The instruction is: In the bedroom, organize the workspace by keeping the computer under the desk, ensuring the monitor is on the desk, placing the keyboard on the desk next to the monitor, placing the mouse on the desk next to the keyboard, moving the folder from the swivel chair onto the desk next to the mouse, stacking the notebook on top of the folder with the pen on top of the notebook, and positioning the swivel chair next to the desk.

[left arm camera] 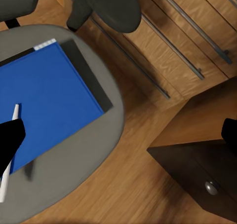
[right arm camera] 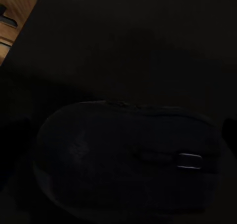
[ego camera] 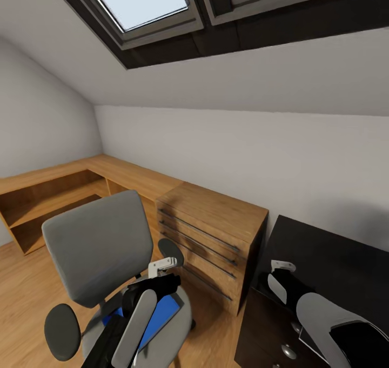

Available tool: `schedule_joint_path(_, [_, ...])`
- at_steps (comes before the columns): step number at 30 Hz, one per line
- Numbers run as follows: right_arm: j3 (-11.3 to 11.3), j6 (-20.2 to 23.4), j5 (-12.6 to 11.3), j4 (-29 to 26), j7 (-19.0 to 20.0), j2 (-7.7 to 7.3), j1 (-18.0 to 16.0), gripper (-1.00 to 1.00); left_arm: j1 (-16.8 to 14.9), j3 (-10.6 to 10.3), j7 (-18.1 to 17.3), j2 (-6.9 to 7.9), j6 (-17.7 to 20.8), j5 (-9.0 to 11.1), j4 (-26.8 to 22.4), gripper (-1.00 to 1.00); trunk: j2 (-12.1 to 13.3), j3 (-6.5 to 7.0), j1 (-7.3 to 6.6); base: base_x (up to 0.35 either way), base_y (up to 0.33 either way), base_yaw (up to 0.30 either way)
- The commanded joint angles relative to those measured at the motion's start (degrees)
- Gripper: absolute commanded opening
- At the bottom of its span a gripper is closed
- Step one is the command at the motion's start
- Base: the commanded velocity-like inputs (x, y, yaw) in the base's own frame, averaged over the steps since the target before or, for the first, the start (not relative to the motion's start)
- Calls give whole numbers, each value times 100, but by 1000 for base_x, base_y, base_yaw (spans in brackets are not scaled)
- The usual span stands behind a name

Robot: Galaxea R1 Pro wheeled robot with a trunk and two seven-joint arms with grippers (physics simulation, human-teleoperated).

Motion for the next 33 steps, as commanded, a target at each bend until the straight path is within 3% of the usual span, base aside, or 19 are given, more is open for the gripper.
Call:
schedule_joint_path(1, [51,50,-59,60,-29,-5,3,100,-6,-5,60,0,7,58,-6,100,-3,-8,1,0,0,0])
schedule_joint_path(14, [51,50,-59,60,-27,-5,3,100,-6,-5,60,0,7,78,-6,100,-3,-8,1,0,0,0])
schedule_joint_path(25, [51,50,-59,60,-27,-5,3,100,-6,-5,76,8,7,413,-6,100,-3,-8,1,0,0,0])
schedule_joint_path(30, [51,54,-59,60,-27,-5,3,100,-6,-3,77,9,7,423,-6,100,-3,-8,1,0,0,0])
schedule_joint_path(31, [52,58,-59,61,-27,-5,3,-100,-6,-4,77,9,7,426,-6,100,-3,-8,1,0,0,0])
schedule_joint_path(33, [56,58,-56,61,-27,-5,3,-100,-6,-4,77,9,7,426,-6,100,-3,-8,1,0,0,0])
